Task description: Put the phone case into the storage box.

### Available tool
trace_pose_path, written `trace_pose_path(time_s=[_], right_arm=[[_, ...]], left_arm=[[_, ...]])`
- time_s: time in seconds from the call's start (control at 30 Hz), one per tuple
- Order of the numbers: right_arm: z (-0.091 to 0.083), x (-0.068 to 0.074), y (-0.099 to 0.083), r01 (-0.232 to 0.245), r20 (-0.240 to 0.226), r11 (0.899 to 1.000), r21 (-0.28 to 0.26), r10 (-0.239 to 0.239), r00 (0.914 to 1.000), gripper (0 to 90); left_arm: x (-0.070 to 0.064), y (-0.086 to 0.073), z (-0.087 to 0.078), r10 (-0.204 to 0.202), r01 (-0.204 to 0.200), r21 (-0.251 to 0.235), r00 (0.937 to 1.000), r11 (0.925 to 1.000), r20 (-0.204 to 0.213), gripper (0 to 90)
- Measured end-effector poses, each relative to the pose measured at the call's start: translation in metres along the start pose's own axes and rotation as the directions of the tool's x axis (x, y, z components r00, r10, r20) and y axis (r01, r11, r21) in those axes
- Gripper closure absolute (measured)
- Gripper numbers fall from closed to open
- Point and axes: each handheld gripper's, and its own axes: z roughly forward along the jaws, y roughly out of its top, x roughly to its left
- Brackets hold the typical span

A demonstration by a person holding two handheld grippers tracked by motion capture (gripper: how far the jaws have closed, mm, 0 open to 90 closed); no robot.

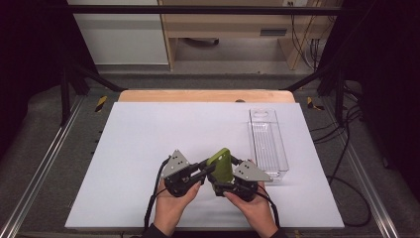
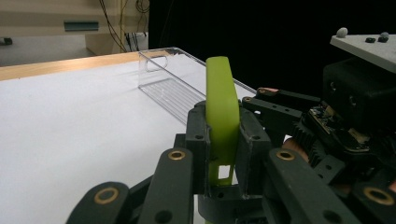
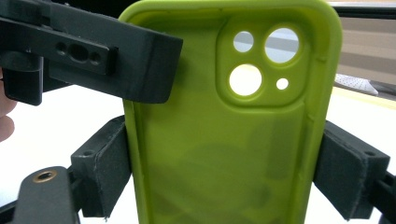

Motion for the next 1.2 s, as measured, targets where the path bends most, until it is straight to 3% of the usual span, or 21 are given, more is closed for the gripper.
trace_pose_path(time_s=[0.17,0.27,0.37,0.47,0.57,0.63,0.7,0.77,0.9,1.07,1.13,1.2], right_arm=[[-0.001,0.001,0.002,-0.001,0.013,1.0,0.017,0.001,0.9999,16.1],[0.0,0.001,0.002,-0.011,0.021,0.999,0.03,0.01,0.9997,16.3],[0.001,-0.004,0.0,-0.04,0.05,0.998,0.051,0.037,0.998,16.3],[0.0,-0.011,-0.002,-0.094,0.07,0.994,0.051,0.09,0.9934,16.4],[-0.001,-0.014,-0.002,-0.103,0.084,0.993,0.054,0.099,0.9915,16.4],[-0.001,-0.015,-0.001,-0.108,0.089,0.993,0.053,0.103,0.9907,16.3],[-0.001,-0.015,-0.001,-0.113,0.095,0.992,0.055,0.108,0.9896,16.4],[0.0,-0.016,-0.001,-0.113,0.099,0.992,0.06,0.107,0.9893,16.3],[0.001,-0.016,0.0,-0.118,0.112,0.991,0.063,0.11,0.9876,16.3],[0.005,-0.019,0.004,-0.138,0.119,0.988,0.074,0.129,0.9845,16.4],[0.008,-0.02,0.009,-0.143,0.123,0.987,0.078,0.133,0.9835,16.4],[0.009,-0.021,0.013,-0.148,0.125,0.986,0.077,0.138,0.9825,16.4]], left_arm=[[0.001,0.0,0.001,-0.006,0.006,-0.001,1.0,1.0,0.003,77.2],[0.004,-0.001,0.0,-0.031,0.031,-0.008,0.9995,0.9995,0.007,75.3],[0.006,0.001,-0.005,-0.031,0.03,-0.032,0.9993,0.999,-0.02,65.2],[0.008,0.002,-0.014,-0.003,-0.001,-0.056,0.9975,0.9984,-0.071,58.7],[0.012,0.001,-0.024,0.047,-0.06,-0.079,0.9871,0.9951,-0.153,48.8],[0.018,-0.003,-0.031,0.051,-0.071,-0.098,0.9789,0.9927,-0.198,45.2],[0.027,-0.009,-0.038,0.059,-0.086,-0.092,0.9637,0.992,-0.26,41.4],[0.035,-0.014,-0.044,0.063,-0.093,-0.089,0.953,0.9917,-0.296,37.3],[0.053,-0.026,-0.056,0.045,-0.083,-0.095,0.935,0.992,-0.352,30.7],[0.069,-0.041,-0.063,0.058,-0.099,-0.081,0.912,0.9918,-0.406,23.4],[0.074,-0.044,-0.064,0.064,-0.102,-0.07,0.9104,0.9923,-0.409,20.7],[0.077,-0.047,-0.066,0.072,-0.113,-0.072,0.9047,0.991,-0.42,19.1]])
